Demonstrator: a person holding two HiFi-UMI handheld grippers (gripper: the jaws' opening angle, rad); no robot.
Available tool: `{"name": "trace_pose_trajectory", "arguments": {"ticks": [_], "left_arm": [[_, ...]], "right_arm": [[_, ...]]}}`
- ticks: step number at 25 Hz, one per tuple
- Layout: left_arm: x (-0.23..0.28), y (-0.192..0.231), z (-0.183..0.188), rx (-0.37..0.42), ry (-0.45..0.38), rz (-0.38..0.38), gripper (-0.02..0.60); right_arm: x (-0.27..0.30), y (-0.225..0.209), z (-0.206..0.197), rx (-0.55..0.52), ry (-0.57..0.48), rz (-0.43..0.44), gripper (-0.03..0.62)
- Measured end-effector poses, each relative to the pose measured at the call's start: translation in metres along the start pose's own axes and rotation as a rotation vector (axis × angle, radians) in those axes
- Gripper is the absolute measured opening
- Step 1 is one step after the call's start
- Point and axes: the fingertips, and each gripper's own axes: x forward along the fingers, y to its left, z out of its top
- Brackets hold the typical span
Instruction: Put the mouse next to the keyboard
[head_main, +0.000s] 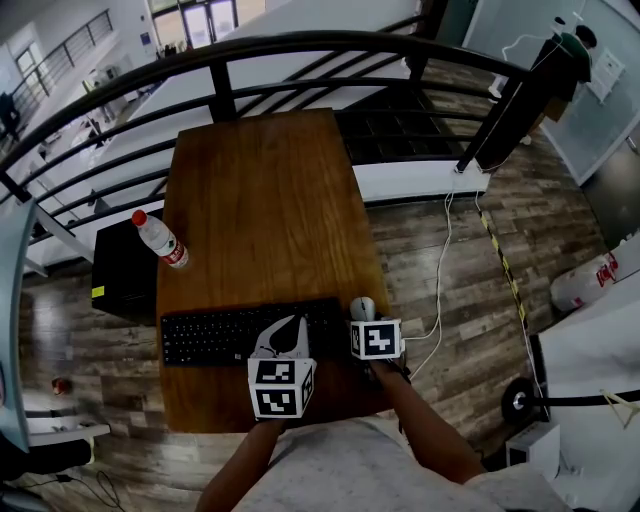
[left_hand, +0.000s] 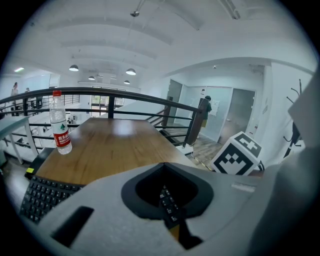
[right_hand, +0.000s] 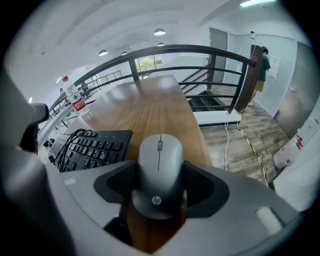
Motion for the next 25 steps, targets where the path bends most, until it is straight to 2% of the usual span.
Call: {"name": "trace_pose_trajectory", "arguments": {"ticks": [6, 16, 22, 25], "left_arm": [[-0.001, -0.004, -0.001, 0.002, -0.003, -0.002, -0.006], [-0.001, -0.003, 0.002, 0.000, -0.007, -0.004, -0.006], [-0.009, 0.007, 0.009, -0.008, -0.029, 0.008, -0.006], [-0.016, 0.015, 0.016, -0.016, -0.047, 0.021, -0.006]], "right_arm": [[0.000, -0.001, -0.001, -0.025, -0.026, -0.002, 0.302], [-0.015, 0.001, 0.014, -0.006, -0.077, 0.035, 0.285], [-0.037, 0.020, 0.035, -0.025, -0.164, 0.098, 0.268], [-0.057, 0.038, 0.052, -0.070, -0.230, 0.138, 0.247]]}}
